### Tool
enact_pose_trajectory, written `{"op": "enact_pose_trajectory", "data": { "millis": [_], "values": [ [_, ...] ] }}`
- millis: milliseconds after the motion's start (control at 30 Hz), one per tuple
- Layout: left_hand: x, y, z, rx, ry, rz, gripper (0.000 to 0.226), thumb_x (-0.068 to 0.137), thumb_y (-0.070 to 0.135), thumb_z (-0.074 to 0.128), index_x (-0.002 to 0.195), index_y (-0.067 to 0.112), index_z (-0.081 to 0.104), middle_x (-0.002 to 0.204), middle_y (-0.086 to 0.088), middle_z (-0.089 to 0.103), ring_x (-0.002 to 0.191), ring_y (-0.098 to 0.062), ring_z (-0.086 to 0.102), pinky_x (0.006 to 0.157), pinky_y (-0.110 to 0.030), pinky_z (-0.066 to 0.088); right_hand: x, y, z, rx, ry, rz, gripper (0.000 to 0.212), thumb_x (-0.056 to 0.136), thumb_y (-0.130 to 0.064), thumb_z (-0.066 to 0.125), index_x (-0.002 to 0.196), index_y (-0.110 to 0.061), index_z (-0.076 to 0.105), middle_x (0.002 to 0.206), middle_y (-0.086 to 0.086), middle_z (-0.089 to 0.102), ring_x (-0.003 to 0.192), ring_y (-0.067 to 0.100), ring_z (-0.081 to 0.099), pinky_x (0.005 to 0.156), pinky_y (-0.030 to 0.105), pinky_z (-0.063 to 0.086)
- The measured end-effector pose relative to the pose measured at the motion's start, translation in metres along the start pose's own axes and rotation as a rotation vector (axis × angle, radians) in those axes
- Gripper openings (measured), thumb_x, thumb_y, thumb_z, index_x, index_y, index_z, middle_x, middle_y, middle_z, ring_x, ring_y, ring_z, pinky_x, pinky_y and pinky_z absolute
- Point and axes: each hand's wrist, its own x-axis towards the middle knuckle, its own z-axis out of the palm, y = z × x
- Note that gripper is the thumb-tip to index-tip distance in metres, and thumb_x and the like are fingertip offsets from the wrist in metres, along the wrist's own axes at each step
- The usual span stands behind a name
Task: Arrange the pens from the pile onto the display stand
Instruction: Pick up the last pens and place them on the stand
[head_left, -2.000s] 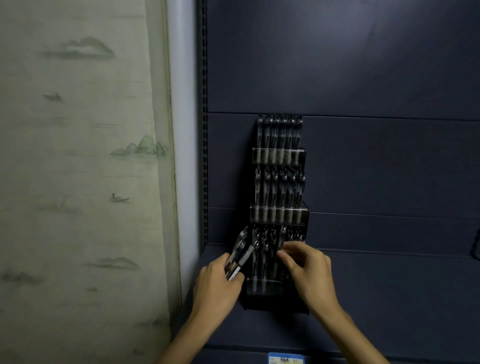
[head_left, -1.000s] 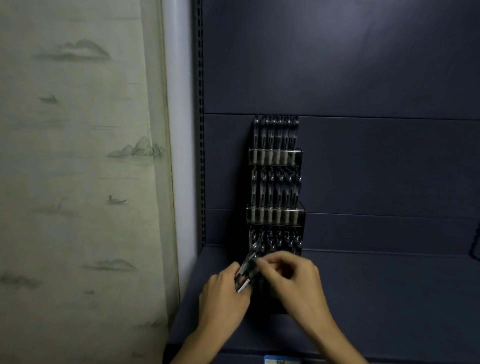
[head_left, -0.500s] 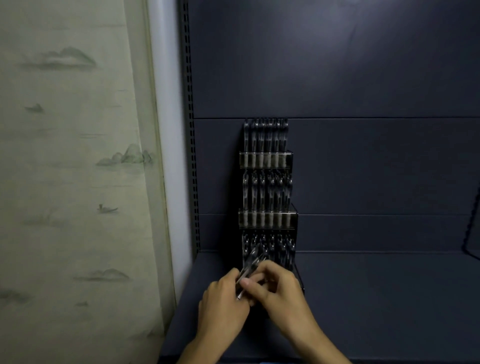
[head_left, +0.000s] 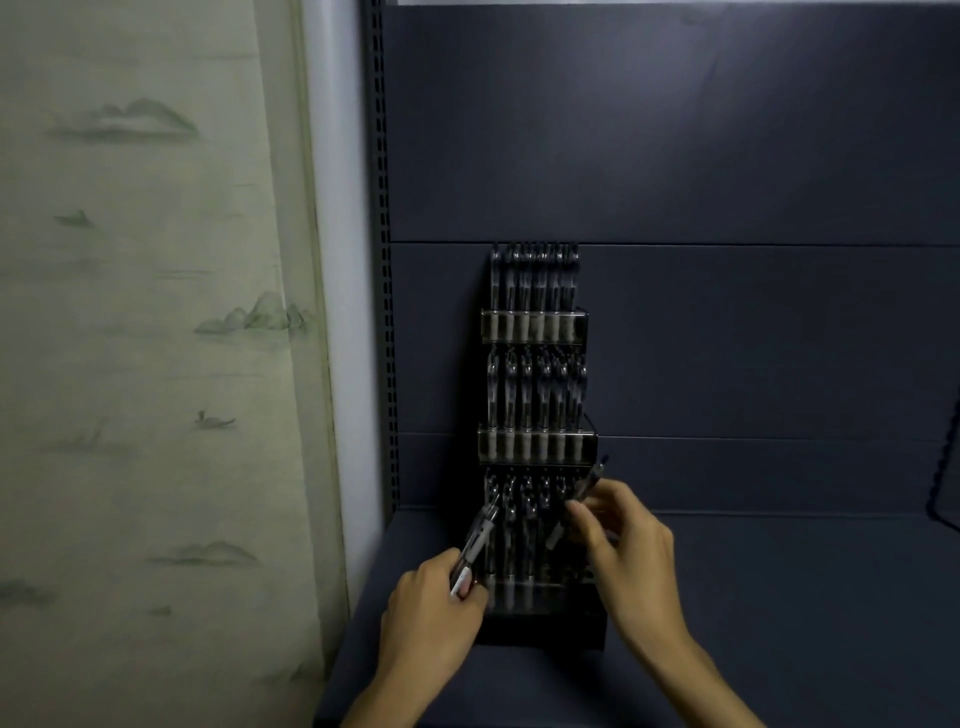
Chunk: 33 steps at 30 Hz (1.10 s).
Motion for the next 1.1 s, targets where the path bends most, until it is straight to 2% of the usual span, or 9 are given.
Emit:
{"op": "enact_pose_trajectory", "data": {
  "millis": [133,300,467,600,700,800,900,1000,1100],
  "values": [
    [-0.001,0.001,-0.001,0.006,0.001,0.002,0.036,0.082,0.020,0.063,0.059,0.023,0.035,0.057,0.004,0.050,0.055,-0.013,0.046,0.048,-0.029,0.026,-0.005,0.004,0.006,-0.059,-0.031,-0.078,0.009,0.093,-0.015,0.070,0.097,-0.022,0.069,0.081,-0.018,0.071,0.077,-0.004,0.067,0.069,0.022,0.056],
    [0.000,0.000,-0.001,0.005,0.013,-0.004,0.037,0.082,0.019,0.063,0.058,0.022,0.035,0.054,0.004,0.049,0.053,-0.012,0.045,0.047,-0.027,0.026,-0.001,0.003,0.006,-0.103,-0.068,-0.147,0.009,0.096,-0.016,0.065,0.101,-0.022,0.070,0.087,-0.019,0.071,0.082,-0.006,0.067,0.071,0.014,0.053],
    [0.000,-0.001,0.001,0.041,0.013,-0.022,0.034,0.081,0.023,0.062,0.062,0.019,0.034,0.058,0.000,0.049,0.056,-0.015,0.045,0.046,-0.026,0.026,0.003,0.002,0.007,-0.176,-0.098,-0.172,0.012,0.097,-0.021,0.063,0.108,-0.020,0.070,0.090,-0.016,0.070,0.083,-0.001,0.066,0.074,0.020,0.054],
    [-0.001,-0.002,0.001,0.044,0.016,-0.022,0.034,0.082,0.023,0.063,0.062,0.020,0.036,0.058,0.002,0.050,0.056,-0.013,0.046,0.046,-0.024,0.027,0.001,0.002,0.009,-0.259,-0.130,-0.197,0.007,0.096,-0.017,0.065,0.102,-0.021,0.068,0.085,-0.016,0.067,0.077,-0.002,0.063,0.066,0.008,0.045],
    [-0.002,-0.001,0.001,0.041,0.009,-0.015,0.034,0.083,0.023,0.063,0.062,0.021,0.036,0.058,0.002,0.049,0.055,-0.012,0.046,0.045,-0.024,0.026,-0.002,0.002,0.010,-0.280,-0.136,-0.173,0.006,0.094,-0.017,0.068,0.100,-0.021,0.068,0.078,-0.022,0.063,0.071,-0.008,0.061,0.061,0.005,0.040],
    [-0.003,0.000,0.000,0.041,0.007,-0.002,0.033,0.084,0.022,0.062,0.063,0.021,0.036,0.058,0.003,0.050,0.054,-0.011,0.047,0.044,-0.023,0.028,-0.005,0.007,0.011,-0.338,-0.154,-0.105,0.011,0.092,-0.022,0.072,0.100,-0.024,0.065,0.074,-0.025,0.059,0.065,-0.010,0.056,0.062,0.006,0.042],
    [-0.003,0.000,0.000,0.026,0.013,0.006,0.033,0.083,0.021,0.062,0.062,0.021,0.036,0.058,0.005,0.052,0.055,-0.011,0.048,0.045,-0.024,0.029,-0.012,0.018,0.014,-0.403,-0.219,-0.045,0.009,0.092,-0.027,0.072,0.094,-0.028,0.063,0.081,-0.015,0.067,0.077,0.003,0.063,0.069,0.020,0.048],
    [-0.004,0.002,0.000,0.014,0.012,0.017,0.035,0.083,0.019,0.062,0.061,0.021,0.036,0.055,0.007,0.050,0.055,-0.007,0.049,0.048,-0.022,0.035,-0.018,0.025,0.016,-0.428,-0.232,-0.030,0.006,0.094,-0.030,0.069,0.094,-0.029,0.063,0.085,-0.010,0.065,0.079,0.005,0.060,0.064,0.012,0.040],
    [-0.006,0.004,0.001,0.015,0.004,0.035,0.035,0.084,0.018,0.062,0.061,0.022,0.035,0.056,0.013,0.053,0.057,-0.003,0.050,0.049,-0.019,0.037,-0.017,0.025,0.015,-0.435,-0.222,-0.023,0.004,0.094,-0.029,0.069,0.094,-0.027,0.065,0.085,-0.008,0.064,0.078,0.007,0.058,0.062,0.012,0.036]
  ]
}}
